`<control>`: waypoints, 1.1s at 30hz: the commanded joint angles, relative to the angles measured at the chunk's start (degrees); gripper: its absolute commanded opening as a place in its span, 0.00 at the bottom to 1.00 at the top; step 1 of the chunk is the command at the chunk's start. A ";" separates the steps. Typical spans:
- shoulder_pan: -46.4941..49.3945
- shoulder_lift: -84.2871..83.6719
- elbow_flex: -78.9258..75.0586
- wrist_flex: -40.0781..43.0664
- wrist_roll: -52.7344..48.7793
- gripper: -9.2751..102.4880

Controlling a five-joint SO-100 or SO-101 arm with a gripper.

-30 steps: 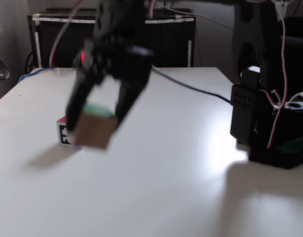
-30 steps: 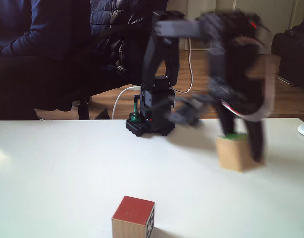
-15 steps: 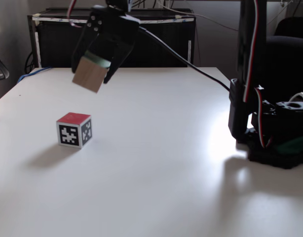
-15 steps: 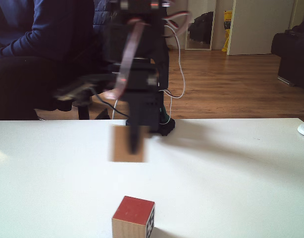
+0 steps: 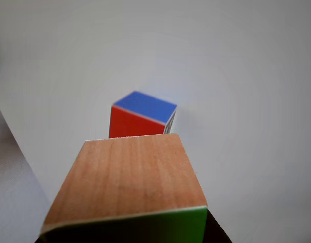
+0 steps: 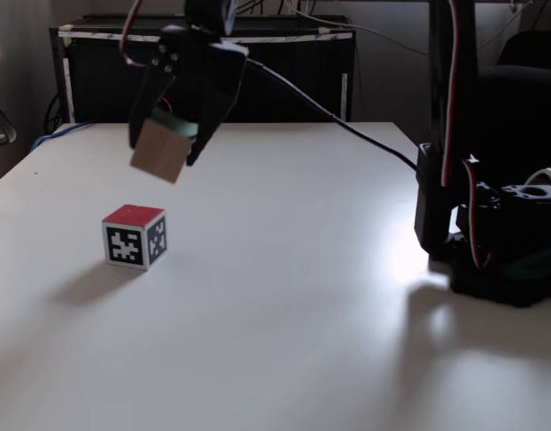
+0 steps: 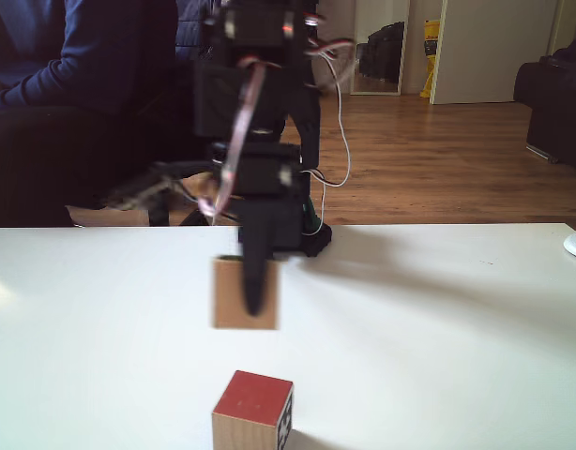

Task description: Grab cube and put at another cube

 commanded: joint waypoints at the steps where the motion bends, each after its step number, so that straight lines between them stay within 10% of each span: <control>1: -2.46 -0.44 -4.39 -0.79 0.97 0.17; 33: 0.35 -14.59 -14.59 -0.79 1.58 0.20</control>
